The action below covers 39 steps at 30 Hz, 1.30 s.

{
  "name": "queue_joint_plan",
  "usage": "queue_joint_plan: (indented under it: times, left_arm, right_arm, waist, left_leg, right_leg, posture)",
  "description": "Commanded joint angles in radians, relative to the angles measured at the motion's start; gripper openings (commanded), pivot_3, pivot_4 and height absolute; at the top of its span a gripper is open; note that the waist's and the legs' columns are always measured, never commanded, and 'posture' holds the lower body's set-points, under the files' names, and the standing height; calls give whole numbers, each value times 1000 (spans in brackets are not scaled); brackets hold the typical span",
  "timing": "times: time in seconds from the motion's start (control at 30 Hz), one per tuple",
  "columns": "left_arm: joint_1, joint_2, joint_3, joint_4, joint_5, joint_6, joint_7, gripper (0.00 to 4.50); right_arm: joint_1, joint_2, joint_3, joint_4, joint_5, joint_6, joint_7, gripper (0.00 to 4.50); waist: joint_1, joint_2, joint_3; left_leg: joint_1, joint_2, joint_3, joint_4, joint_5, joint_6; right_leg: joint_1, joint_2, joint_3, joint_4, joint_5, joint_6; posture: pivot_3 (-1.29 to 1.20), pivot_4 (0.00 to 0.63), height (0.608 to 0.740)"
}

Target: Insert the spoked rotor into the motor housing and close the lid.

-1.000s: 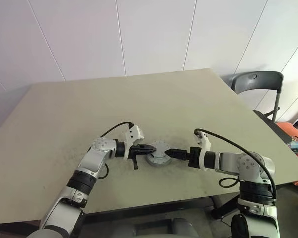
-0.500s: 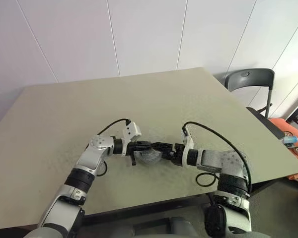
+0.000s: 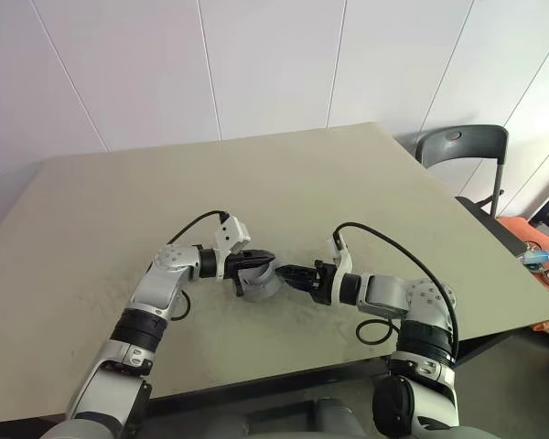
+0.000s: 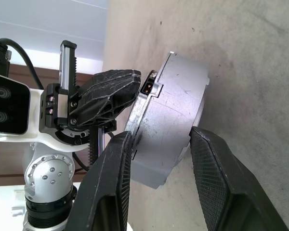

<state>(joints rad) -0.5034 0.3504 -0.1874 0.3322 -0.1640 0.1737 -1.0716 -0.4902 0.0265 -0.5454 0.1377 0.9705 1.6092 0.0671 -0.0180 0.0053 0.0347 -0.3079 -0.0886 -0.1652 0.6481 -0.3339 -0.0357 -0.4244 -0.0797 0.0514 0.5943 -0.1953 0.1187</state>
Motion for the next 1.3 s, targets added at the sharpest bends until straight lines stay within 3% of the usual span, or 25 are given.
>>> queue_joint_plan:
  times: [0.03, 0.23, 0.37, 0.47, 0.63, 0.8, 1.2, 1.3]
  left_arm:
    - [13, -4, -39, -7, 12, 20, -14, 0]
    - [9, -5, -29, -6, 18, 1, 4, 0]
    - [-73, -79, 131, 69, -56, -47, 179, 0]
    - [-87, -99, 209, 60, -127, -13, 221, 0]
    - [89, -146, 252, -111, -209, 30, 264, 0]
    - [112, -122, 327, -61, -263, 51, 287, 0]
    - [99, -118, 386, -11, -328, 54, 270, 0]
    - [119, -115, 411, -38, -365, 85, 283, 0]
  right_arm:
    - [-52, 37, 0, -28, 99, 5, 33, 1506]
    - [-46, 37, 13, -37, 84, 5, 33, 1504]
    - [-39, 42, 4, -35, 57, 4, 39, 1504]
    - [-41, 56, -16, -41, 61, -6, 40, 1504]
    - [-38, 75, -35, -54, 79, -13, 46, 1504]
    - [-31, 104, -55, -62, 89, -32, 39, 1504]
    - [-13, 133, -74, -70, 110, -27, 26, 1504]
    - [1, 158, -79, -82, 117, -42, 11, 1222]
  waist:
    - [0, 0, 0]
    - [0, 0, 0]
    - [3, 0, 0]
    - [1, 0, 0]
    - [0, 1, 0]
    - [3, 0, 0]
    - [-1, 0, 0]
    - [-1, 0, 0]
  left_leg:
    - [0, 0, 0, 0, 0, 0]
    - [0, 0, 0, 0, 0, 0]
    - [0, 0, 0, 0, 0, 0]
    - [-2, 0, 0, 1, 0, 0]
    - [-3, 0, 0, 0, 0, 0]
    - [-12, -1, -1, 3, 1, -3]
    - [-11, -1, -1, 3, 2, -4]
    - [-11, -1, -1, 3, 2, -4]
  right_leg:
    - [0, 0, 0, 0, 0, 0]
    - [0, 0, 0, 0, 0, 0]
    - [0, 0, 0, 0, 0, 0]
    - [-2, 0, 0, 1, 0, 0]
    - [-3, -2, 1, 0, 0, 0]
    - [-12, -1, 0, 1, 2, -2]
    - [-11, -1, 0, 1, 3, -2]
    - [-11, 0, 0, 1, 3, -2]
  posture:
    - [0, 0, 740]
    - [0, 0, 740]
    - [0, 0, 740]
    - [0, 0, 740]
    - [0, 0, 740]
    - [0, 0, 740]
    - [0, 0, 740]
    - [0, 0, 740]
